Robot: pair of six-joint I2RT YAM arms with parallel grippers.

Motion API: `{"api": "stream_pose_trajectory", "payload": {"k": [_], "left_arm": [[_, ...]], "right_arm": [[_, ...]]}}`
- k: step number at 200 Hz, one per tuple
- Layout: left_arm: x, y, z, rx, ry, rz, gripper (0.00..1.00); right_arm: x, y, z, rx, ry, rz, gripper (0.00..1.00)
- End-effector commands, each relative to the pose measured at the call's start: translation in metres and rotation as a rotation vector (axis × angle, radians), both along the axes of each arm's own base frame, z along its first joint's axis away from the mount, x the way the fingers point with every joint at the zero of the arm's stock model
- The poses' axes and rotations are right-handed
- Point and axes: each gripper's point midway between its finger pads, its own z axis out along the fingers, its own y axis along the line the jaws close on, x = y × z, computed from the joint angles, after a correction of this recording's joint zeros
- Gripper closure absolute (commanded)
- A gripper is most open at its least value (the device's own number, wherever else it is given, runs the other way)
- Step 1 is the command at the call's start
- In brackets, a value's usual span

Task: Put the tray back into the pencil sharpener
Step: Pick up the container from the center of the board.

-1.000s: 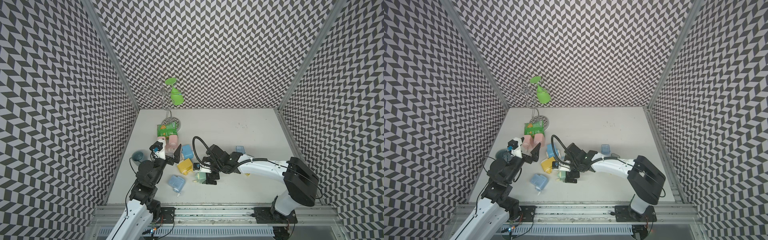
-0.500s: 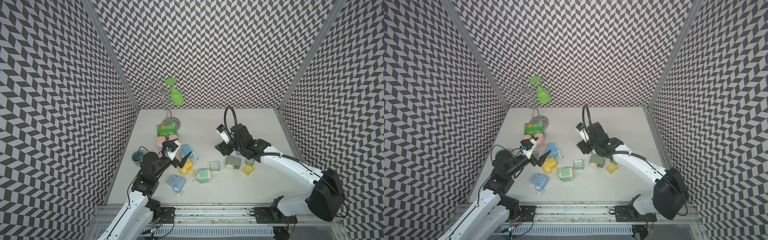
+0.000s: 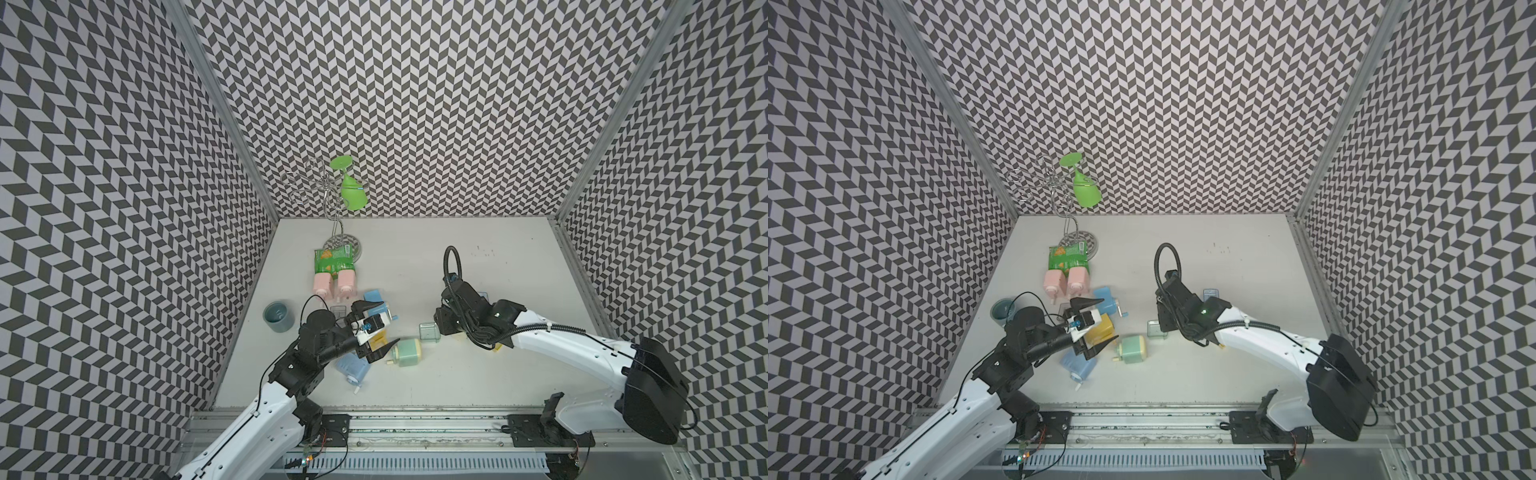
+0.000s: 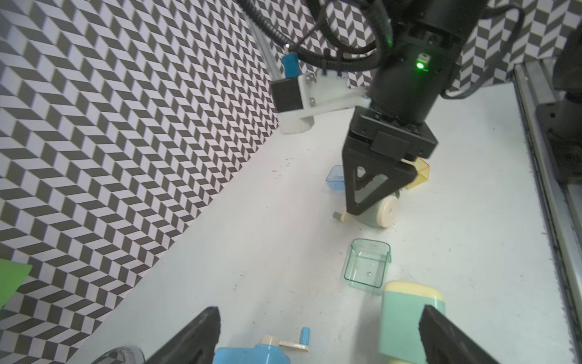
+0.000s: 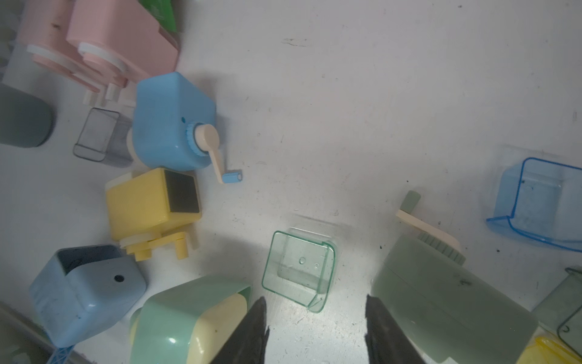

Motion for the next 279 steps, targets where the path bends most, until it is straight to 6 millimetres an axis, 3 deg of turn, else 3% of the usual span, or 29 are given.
{"api": "stream_pose_trajectory", "payload": {"k": [1,34,97,129,279], "left_arm": [[-0.005,-0.001,-0.010,0.106,-0.016,-0.019,0.00],[-0.011,-0.007,-0.031,0.201,0.025,-0.060,0.00],[-0.011,-0.019,-0.053,0.306,0.090,-0.106,0.00],[-0.009,-0.025,-0.057,0.332,0.133,-0.107,0.01],[-0.020,-0.041,-0.081,0.394,0.245,-0.169,0.15]], "right_arm": [[-0.001,0.004,-0.017,0.025,0.045,-0.079,0.51],[-0.003,0.007,-0.032,0.009,0.065,-0.075,0.54],[-0.002,0.011,-0.056,0.012,0.084,-0.083,0.61],[0.004,0.011,-0.066,-0.025,0.074,-0.094,0.70],[0.009,0.018,-0.077,-0.060,0.070,-0.050,0.88]]}}
